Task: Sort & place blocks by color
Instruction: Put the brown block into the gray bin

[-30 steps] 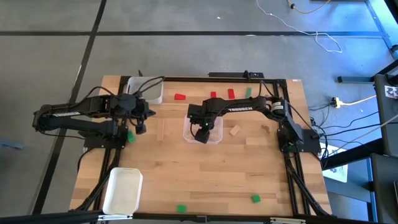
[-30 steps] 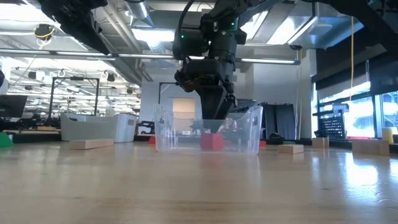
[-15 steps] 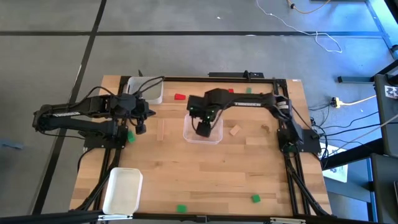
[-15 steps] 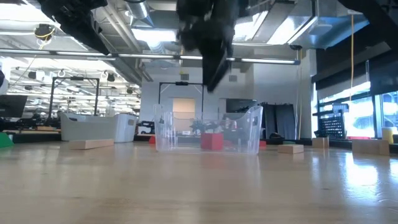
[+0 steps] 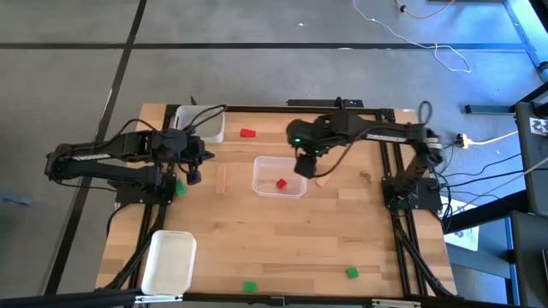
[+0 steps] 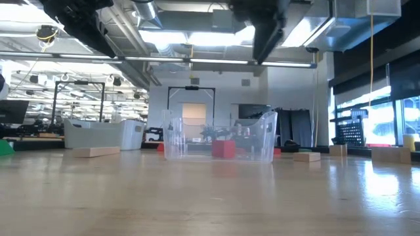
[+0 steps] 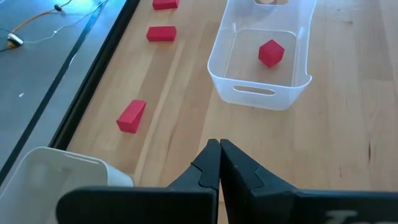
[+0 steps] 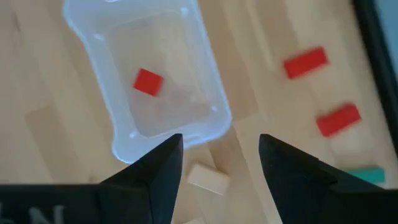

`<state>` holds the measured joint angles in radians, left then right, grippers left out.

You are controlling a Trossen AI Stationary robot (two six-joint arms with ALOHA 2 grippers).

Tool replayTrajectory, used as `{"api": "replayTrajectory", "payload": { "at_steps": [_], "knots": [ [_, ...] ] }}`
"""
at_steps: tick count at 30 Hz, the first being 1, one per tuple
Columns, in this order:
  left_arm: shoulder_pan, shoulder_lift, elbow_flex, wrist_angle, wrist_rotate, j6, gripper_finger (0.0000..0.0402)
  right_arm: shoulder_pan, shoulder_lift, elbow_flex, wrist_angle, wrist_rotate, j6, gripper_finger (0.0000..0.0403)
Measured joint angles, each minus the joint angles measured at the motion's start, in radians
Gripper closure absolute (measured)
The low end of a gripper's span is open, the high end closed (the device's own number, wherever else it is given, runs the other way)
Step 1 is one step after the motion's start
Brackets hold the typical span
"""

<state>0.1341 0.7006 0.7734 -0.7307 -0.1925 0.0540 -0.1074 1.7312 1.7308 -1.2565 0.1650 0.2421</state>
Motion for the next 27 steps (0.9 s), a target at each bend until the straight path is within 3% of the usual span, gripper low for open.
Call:
{"api": "replayTrajectory", "payload": {
  "at_steps": [5,14,19,27],
  "knots": [
    [0.000,0.000,0.000,0.008,-0.004,0.000,0.0401,0.001,-0.176,-0.240,0.146,0.001,0.048,0.0192],
    [0.000,0.000,0.000,0.005,-0.004,-0.111,0.0401,0.004,-0.392,-0.592,0.345,-0.143,0.067,0.0192],
    [0.000,0.000,0.000,-0.013,-0.004,-0.259,0.0401,0.004,-0.424,-0.673,0.405,-0.141,0.066,0.0192],
    [0.000,0.029,0.000,-0.086,-0.007,-0.443,0.0401,0.004,-0.424,-0.689,0.415,-0.141,0.067,0.0192]
  ]
}}
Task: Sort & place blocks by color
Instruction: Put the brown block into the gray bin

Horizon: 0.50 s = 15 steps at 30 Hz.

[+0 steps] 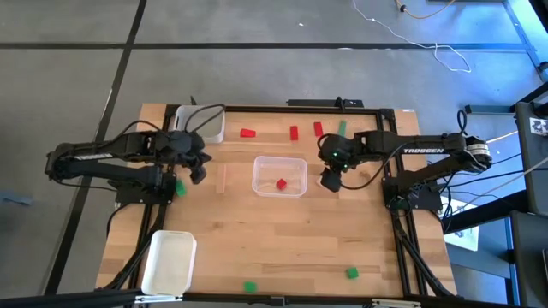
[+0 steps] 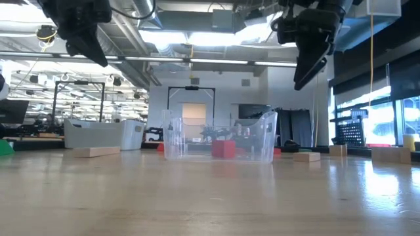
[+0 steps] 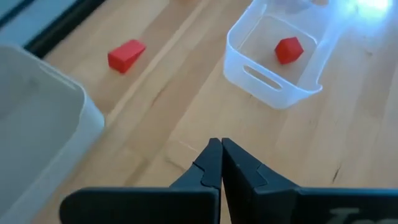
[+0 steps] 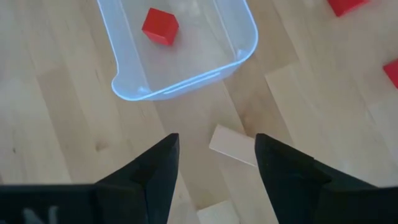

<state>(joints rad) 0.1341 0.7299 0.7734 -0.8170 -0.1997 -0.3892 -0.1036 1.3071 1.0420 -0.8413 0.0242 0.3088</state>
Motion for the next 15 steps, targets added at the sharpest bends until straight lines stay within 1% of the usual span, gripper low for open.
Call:
{"api": "replayTrajectory", "payload": {
  "at_steps": [2,9,15],
  "knots": [
    [0.000,0.012,0.000,-0.006,0.000,-0.051,0.0401,0.000,0.000,0.000,0.004,0.000,0.001,0.0192],
    [0.000,0.052,0.000,-0.006,0.000,-0.146,0.0401,0.000,0.000,0.000,0.013,0.000,0.000,0.0192],
    [0.000,0.057,0.000,-0.006,0.000,-0.177,0.0401,0.000,0.000,0.000,0.013,0.000,0.000,0.0192]
  ]
}}
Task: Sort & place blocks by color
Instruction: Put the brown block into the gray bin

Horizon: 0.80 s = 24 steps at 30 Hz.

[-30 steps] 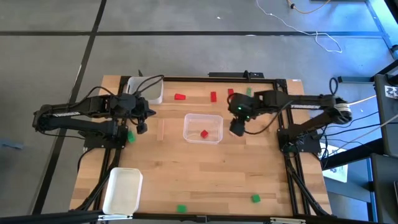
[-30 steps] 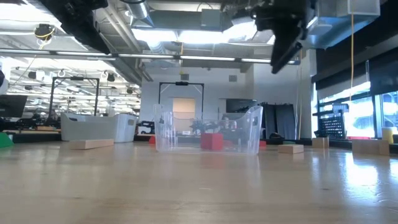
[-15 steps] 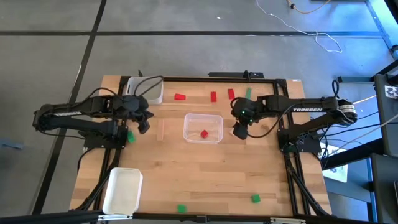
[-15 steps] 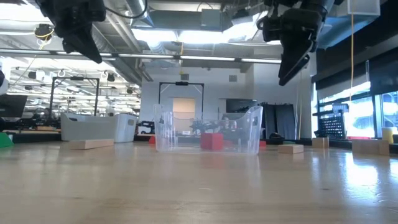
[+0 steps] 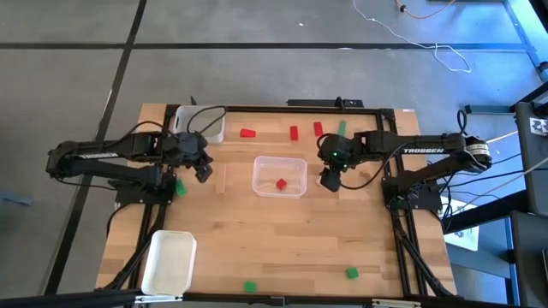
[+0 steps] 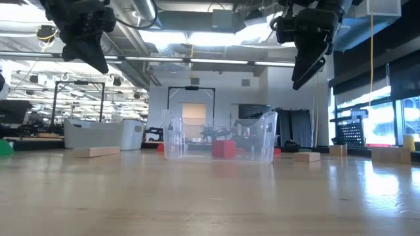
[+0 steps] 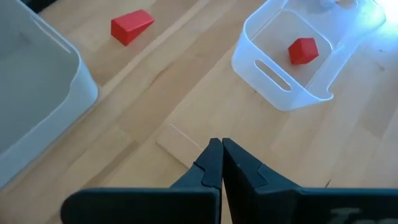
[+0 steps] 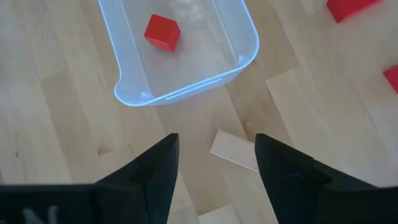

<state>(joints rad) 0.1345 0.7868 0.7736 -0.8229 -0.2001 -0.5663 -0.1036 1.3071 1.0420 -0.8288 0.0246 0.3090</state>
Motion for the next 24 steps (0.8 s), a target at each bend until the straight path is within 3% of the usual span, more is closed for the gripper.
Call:
{"api": "replayTrajectory", "payload": {
  "at_steps": [4,13,17,24],
  "knots": [
    [0.000,0.000,0.000,-0.007,0.000,-0.087,0.0401,0.000,0.000,0.000,0.000,0.000,0.000,0.0192],
    [0.000,-0.002,0.000,-0.031,0.035,-0.458,0.0390,0.000,0.000,0.000,0.001,0.000,0.001,0.0192],
    [0.000,-0.002,0.000,-0.029,0.022,-0.480,0.0347,0.000,0.000,0.000,0.001,0.000,0.001,0.0192],
    [0.000,0.023,0.000,-0.025,0.016,-0.542,0.0232,0.000,0.000,0.000,0.002,0.000,0.000,0.0192]
  ]
}}
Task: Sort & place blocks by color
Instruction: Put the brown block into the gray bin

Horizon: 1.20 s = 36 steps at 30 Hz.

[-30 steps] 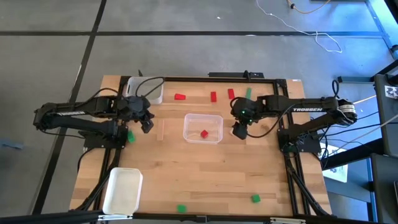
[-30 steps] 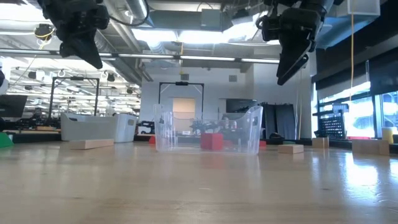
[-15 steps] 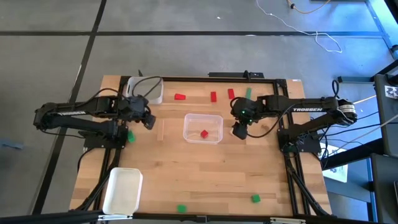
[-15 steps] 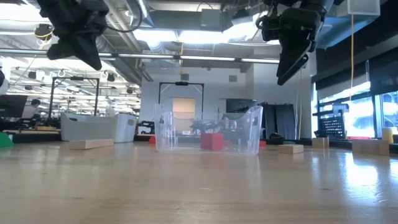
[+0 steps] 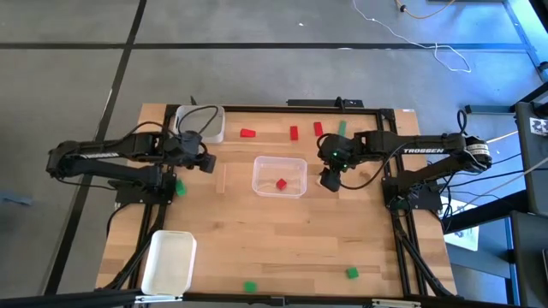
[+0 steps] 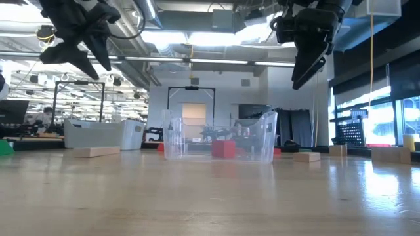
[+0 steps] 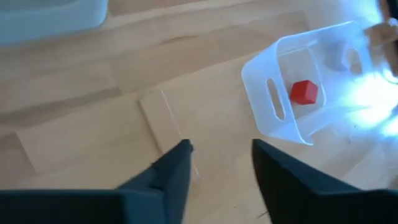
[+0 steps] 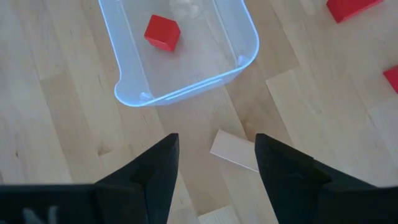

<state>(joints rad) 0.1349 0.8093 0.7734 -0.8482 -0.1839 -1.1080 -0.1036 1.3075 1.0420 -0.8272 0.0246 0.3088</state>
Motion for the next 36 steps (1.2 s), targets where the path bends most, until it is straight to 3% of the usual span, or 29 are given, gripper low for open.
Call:
{"api": "replayTrajectory", "payload": {
  "at_steps": [6,11,31,36],
  "knots": [
    [0.000,0.066,0.000,0.000,0.011,-0.096,0.0143,0.000,0.000,0.000,0.000,0.000,0.000,0.0192],
    [0.000,0.130,0.000,0.005,0.015,-0.162,0.0109,0.000,0.000,0.000,0.001,0.000,0.000,0.0192],
    [-0.027,0.422,0.000,0.025,0.050,-0.175,0.0110,0.000,0.000,0.000,0.001,0.000,0.000,0.0192],
    [-0.033,0.497,0.000,0.089,0.072,-0.191,0.0110,-0.001,0.000,0.000,0.038,0.027,-0.112,0.0192]
  ]
}}
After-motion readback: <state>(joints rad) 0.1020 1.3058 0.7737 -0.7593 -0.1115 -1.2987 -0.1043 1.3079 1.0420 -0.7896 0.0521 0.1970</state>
